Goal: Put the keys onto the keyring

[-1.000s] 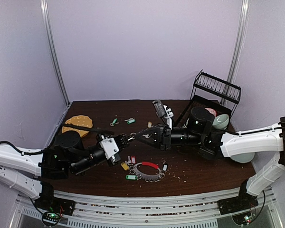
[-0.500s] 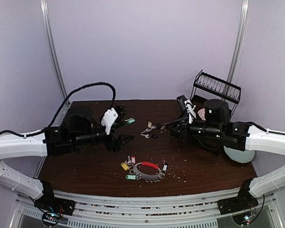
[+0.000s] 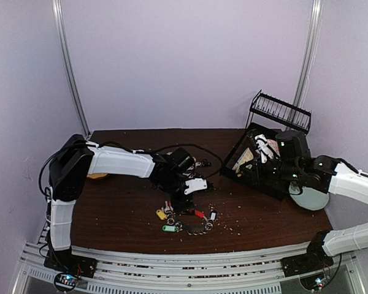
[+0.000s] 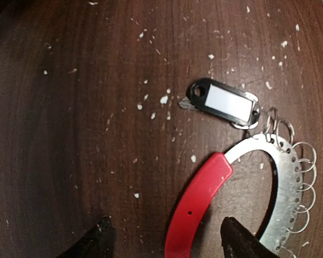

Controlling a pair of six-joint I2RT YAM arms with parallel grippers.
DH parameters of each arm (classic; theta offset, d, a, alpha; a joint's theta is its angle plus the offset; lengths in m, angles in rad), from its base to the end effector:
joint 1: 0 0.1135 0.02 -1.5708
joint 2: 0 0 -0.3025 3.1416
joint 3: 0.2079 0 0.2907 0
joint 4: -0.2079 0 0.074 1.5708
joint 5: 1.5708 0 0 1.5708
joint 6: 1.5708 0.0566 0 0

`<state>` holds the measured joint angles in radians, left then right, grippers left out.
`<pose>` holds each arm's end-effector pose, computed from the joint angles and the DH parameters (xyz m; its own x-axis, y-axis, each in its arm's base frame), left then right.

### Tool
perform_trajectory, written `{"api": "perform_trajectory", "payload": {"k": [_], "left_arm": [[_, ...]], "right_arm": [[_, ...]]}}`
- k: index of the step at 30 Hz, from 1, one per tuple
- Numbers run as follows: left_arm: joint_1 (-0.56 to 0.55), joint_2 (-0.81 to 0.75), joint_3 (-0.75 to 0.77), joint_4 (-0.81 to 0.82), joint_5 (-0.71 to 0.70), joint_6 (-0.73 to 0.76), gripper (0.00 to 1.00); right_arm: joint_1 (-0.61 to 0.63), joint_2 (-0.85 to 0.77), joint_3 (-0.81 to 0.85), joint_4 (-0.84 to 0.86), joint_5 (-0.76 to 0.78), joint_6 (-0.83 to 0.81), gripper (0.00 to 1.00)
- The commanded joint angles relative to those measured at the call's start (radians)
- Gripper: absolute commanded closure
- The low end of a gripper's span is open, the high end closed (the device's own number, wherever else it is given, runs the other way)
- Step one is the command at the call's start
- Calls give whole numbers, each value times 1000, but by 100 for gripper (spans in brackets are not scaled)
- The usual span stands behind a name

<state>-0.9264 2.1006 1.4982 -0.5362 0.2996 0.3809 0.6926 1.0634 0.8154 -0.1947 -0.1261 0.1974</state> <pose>0.2839 -0.4057 0.1465 -0.1948 0.8506 -0.4885 0.9808 0.1712 -0.0931 0.2118 0.1850 0.3105 -0.4647 -0.1327 -0.8755 -0.6423 0.7311 0.2300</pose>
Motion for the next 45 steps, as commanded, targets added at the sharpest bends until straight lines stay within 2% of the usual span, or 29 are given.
{"api": "perform_trajectory", "payload": {"k": [1,4,7,9,10,11,13,19,22,25,30,35,38,42,45], "left_arm": [[-1,89,167,-174,-18,162,30],[-18,174,241,-286,-11,204,33],[-34,182,205,-322,-16,207,38],[-34,170,154,-326,-12,173,44],[-34,164,132,-318,-26,154,52],[-32,161,115,-306,-59,96,60],[-14,160,94,-298,-117,-11,67],[32,33,-50,-208,-280,-367,70],[33,-20,-120,-209,-339,-492,70],[33,-93,-197,-178,-361,-557,70],[32,-201,-298,-104,-296,-558,67],[33,-279,-435,-100,-272,-605,67],[33,-428,-550,-31,-228,-655,65],[6,-618,-644,34,-234,-732,49],[-75,-725,-667,102,-285,-751,39]], "right_arm": [[-15,-36,-13,-48,6,-28,100],[-19,-39,-8,-58,-2,-29,100],[-22,-51,0,-73,-4,-34,100],[-23,-63,15,-94,6,-44,100],[-24,-70,22,-101,10,-47,100],[-23,-77,28,-106,12,-50,100],[-24,-89,36,-109,11,-49,100],[-23,-116,30,-99,-11,-26,100],[-24,-113,31,-92,-42,-11,100],[-23,-104,37,-96,-79,-1,100],[-23,-92,27,-104,-131,18,100],[-8,-79,7,-100,-160,46,100],[12,-75,-7,-96,-181,54,100],[39,-62,-5,-91,-209,38,100],[65,-30,11,-90,-220,20,100]]}}
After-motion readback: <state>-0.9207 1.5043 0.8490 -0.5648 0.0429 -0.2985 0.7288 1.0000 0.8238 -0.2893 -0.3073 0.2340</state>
